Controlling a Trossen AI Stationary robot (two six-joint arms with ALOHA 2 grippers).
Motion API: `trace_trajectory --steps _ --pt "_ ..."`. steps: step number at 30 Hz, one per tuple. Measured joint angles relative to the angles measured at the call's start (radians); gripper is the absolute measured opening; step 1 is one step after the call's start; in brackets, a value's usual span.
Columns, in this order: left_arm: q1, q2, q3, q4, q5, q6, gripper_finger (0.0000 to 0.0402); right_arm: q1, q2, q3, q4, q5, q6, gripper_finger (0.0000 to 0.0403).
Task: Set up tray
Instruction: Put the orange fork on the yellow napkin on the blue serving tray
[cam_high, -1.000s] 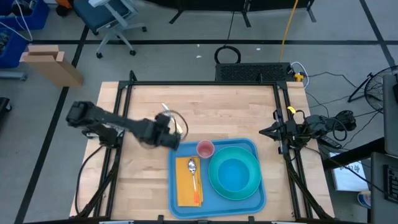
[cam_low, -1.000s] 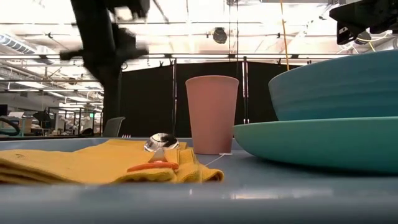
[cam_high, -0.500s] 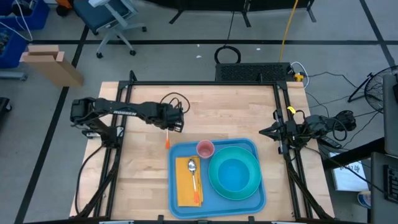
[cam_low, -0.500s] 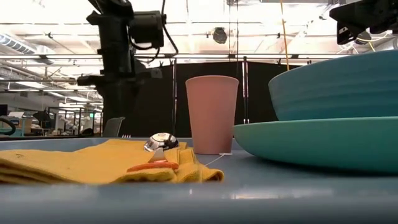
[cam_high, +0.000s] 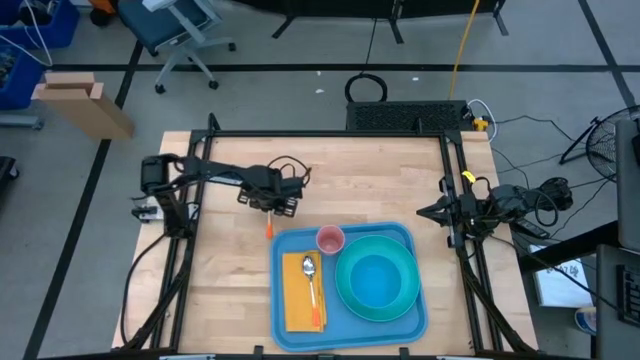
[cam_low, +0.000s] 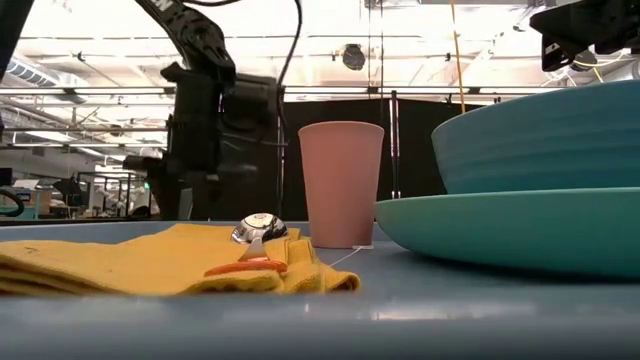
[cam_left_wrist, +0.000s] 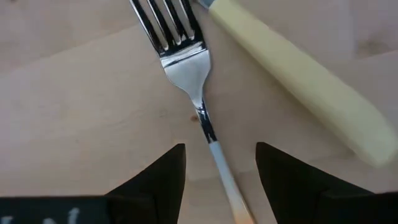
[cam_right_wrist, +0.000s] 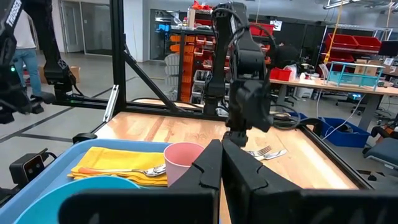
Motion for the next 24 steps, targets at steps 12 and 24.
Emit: trace_trajectory --steps 12,24 --pt "0.002 0.057 0.004 0.005 0.033 0.014 0.0136 0.000 0.000 0.000 0.000 0.000 0.000 0.0000" --pt "0.002 0.058 0.003 0.024 0.064 0.003 0.0021 0.000 0.000 0.000 0.000 0.000 0.000 0.0000"
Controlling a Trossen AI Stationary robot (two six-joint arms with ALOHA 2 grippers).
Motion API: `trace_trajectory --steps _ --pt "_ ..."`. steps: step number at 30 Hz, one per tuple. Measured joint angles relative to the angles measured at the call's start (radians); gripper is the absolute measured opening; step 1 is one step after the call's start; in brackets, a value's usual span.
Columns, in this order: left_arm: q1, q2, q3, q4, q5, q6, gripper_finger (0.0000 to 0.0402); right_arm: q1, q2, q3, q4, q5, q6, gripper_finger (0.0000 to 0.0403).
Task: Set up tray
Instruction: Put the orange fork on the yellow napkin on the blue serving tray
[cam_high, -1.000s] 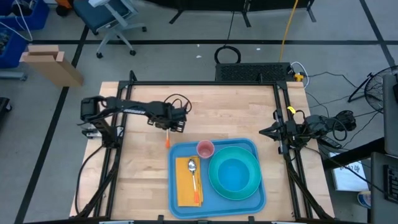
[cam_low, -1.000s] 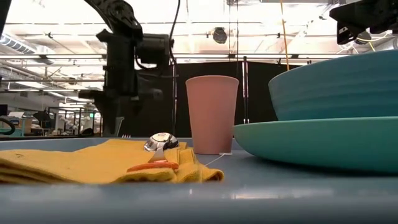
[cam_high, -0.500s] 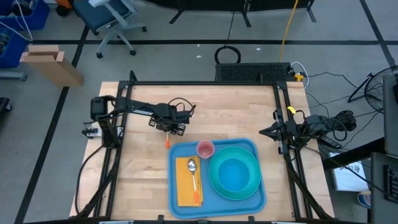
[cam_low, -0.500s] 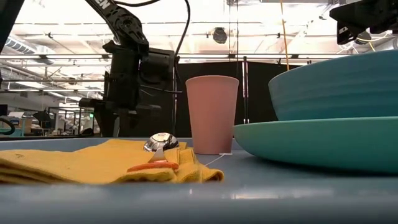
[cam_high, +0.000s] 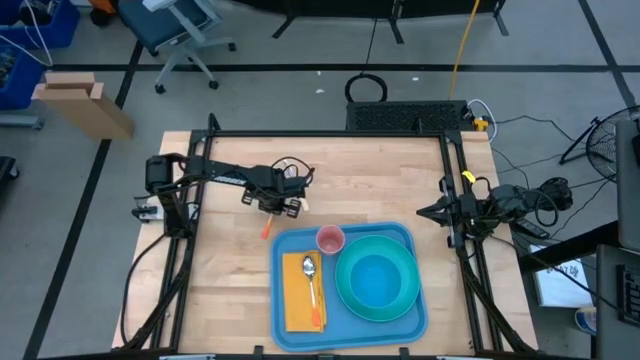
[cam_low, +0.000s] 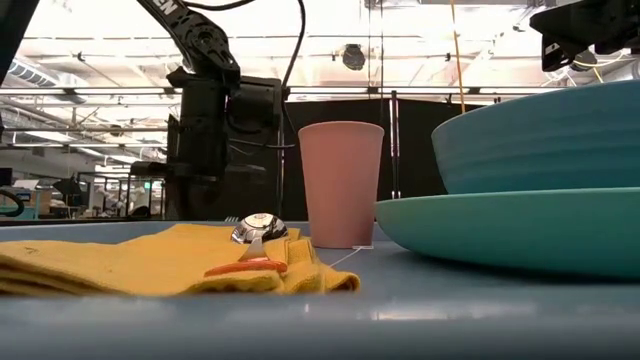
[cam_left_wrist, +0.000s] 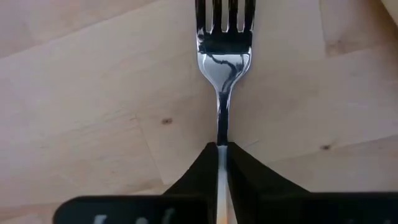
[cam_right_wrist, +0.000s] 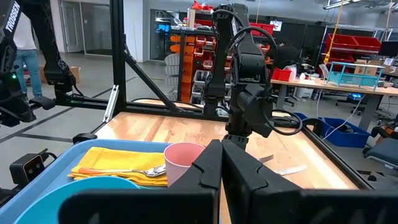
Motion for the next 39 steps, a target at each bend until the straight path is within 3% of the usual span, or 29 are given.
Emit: trace_trajectory --steps 6,12,17,21,27,33,37,39 --pt "-0.011 -0.061 -0.009 -0.015 -0.050 -0.019 0.0009 0.000 0.000 0.000 0.000 0.000 0.000 0.0000" --pt "-0.071 -0.226 -0.004 -0.014 -0.100 -0.091 0.0011 0.000 0.000 0.000 -0.005 -0.002 0.000 0.0000" --pt "-0.214 -0.347 -0.004 0.010 -0.116 -0.221 0.0011 0.000 0.000 0.000 -0.008 -0.002 -0.003 0.0000" --pt "-0.390 -0.360 -0.004 0.087 -0.172 -0.385 0.0009 0.000 0.000 0.000 -0.013 -0.003 -0.004 0.0000" --pt "-0.634 -0.266 -0.003 0.399 -0.328 -0.595 0.0011 0.000 0.000 0.000 -0.013 -0.002 -0.003 0.0000" --pt "-0.763 -0.105 -0.001 0.637 -0.426 -0.761 0.0009 0.000 0.000 0.001 -0.006 -0.003 0.003 0.0000" --pt "-0.808 0.002 0.092 0.590 -0.426 -0.838 0.0009 0.000 0.001 0.001 -0.007 -0.003 0.004 0.0000" --pt "-0.817 0.041 0.162 0.488 -0.415 -0.861 0.0009 0.000 0.002 0.001 -0.004 -0.002 0.003 0.0000"
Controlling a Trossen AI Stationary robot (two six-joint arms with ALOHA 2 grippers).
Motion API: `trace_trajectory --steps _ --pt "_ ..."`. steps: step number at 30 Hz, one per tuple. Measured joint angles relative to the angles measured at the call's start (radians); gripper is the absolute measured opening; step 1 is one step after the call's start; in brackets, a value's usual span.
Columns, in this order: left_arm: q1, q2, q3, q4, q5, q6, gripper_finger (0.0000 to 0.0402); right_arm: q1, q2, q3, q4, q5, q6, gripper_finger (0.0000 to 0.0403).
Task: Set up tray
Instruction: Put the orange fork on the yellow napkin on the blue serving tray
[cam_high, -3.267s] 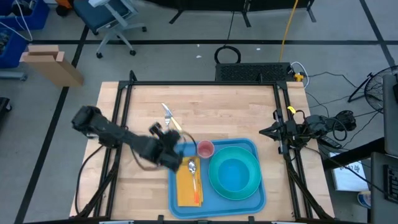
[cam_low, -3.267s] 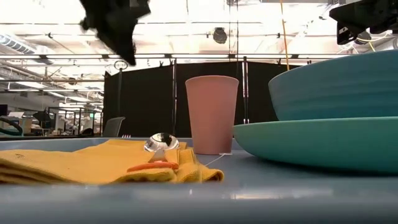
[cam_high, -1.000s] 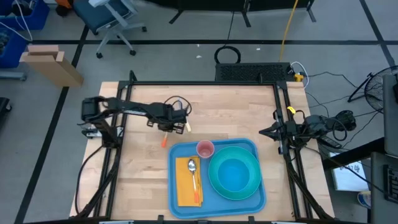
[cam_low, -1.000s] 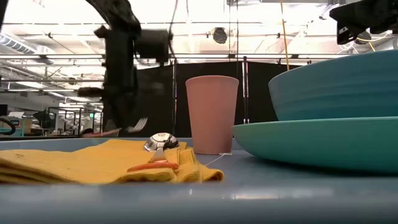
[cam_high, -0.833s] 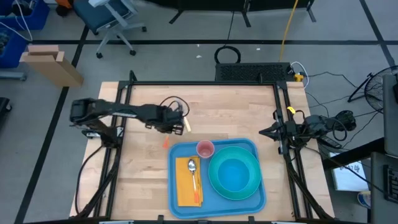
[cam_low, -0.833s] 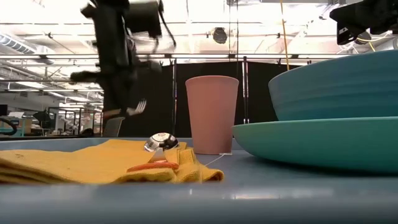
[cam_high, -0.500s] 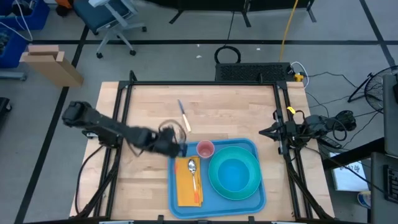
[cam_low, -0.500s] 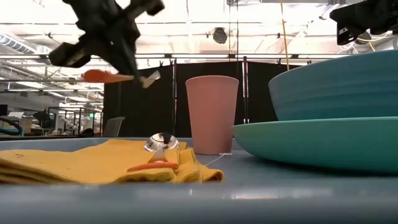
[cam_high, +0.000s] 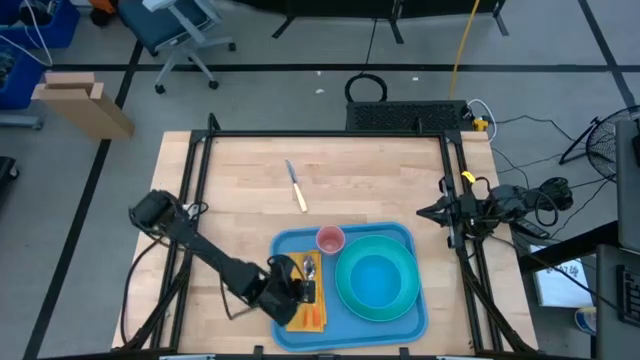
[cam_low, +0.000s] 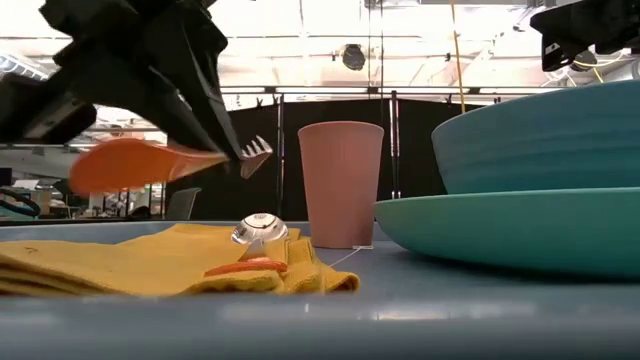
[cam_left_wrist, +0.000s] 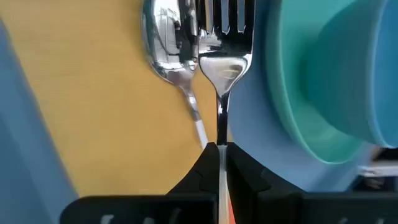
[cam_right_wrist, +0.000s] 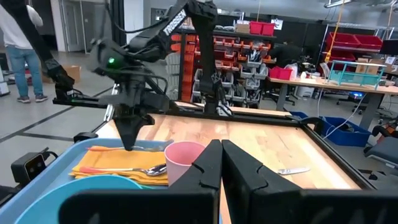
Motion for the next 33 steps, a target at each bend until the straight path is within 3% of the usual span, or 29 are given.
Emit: trace_trajectory --steps 6,11,21,33 --pt "-0.002 0.112 0.240 -0.320 0.026 -0.062 0.0009 0.000 0.002 0.000 0.020 0.000 -0.015 0.0000" --pt "-0.004 0.184 0.332 -0.514 0.076 -0.139 0.0009 0.000 0.006 0.000 0.022 0.000 -0.021 0.0000" --pt "0.001 0.215 0.337 -0.537 0.113 -0.179 0.0009 0.000 0.006 0.000 0.028 0.001 -0.025 0.0000" --pt "0.042 0.249 0.337 -0.537 0.187 -0.099 0.0009 0.000 0.006 0.000 0.027 0.000 -0.022 0.0000"
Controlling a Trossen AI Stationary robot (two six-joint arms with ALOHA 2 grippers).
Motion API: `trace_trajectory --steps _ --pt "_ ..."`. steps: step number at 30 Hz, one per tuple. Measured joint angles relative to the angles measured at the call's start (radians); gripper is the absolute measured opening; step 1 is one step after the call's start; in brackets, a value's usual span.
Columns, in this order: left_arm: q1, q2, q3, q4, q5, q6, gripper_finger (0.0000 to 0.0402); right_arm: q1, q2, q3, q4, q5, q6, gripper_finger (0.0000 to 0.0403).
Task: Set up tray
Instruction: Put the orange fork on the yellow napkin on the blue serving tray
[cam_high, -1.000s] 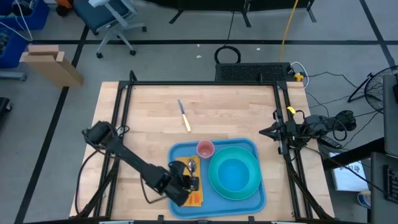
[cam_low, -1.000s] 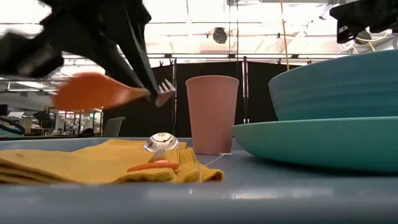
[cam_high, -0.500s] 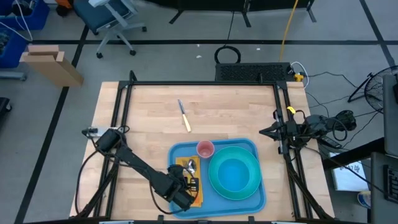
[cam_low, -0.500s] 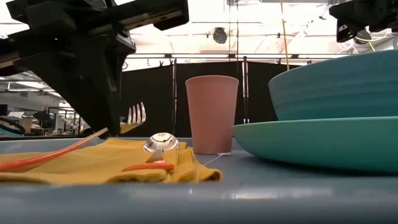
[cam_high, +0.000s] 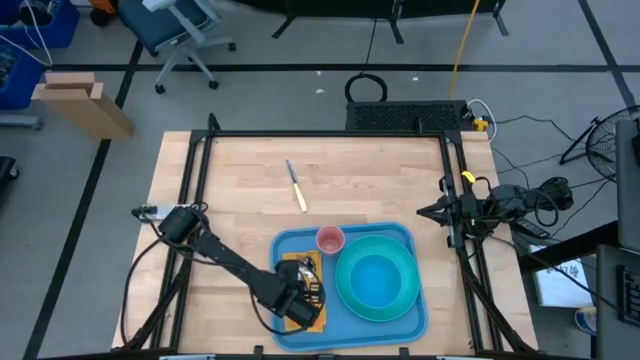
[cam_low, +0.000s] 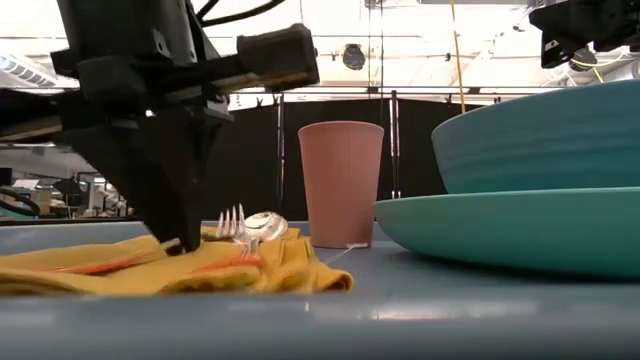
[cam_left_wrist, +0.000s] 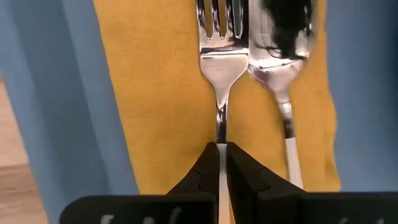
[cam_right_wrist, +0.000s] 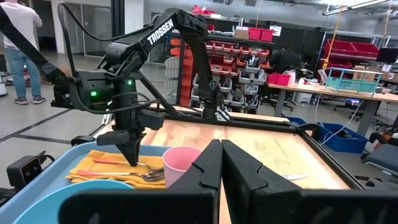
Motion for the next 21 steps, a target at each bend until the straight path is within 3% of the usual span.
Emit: trace_trajectory --steps 11,21 --pt "0.003 0.005 -0.001 -0.003 -0.011 -0.013 0.0073 0.000 0.001 0.000 -0.006 0.000 0.000 0.0000" --pt "0.001 0.005 -0.001 -0.023 -0.005 -0.050 0.0079 0.000 0.001 0.000 -0.006 0.000 0.001 0.0000"
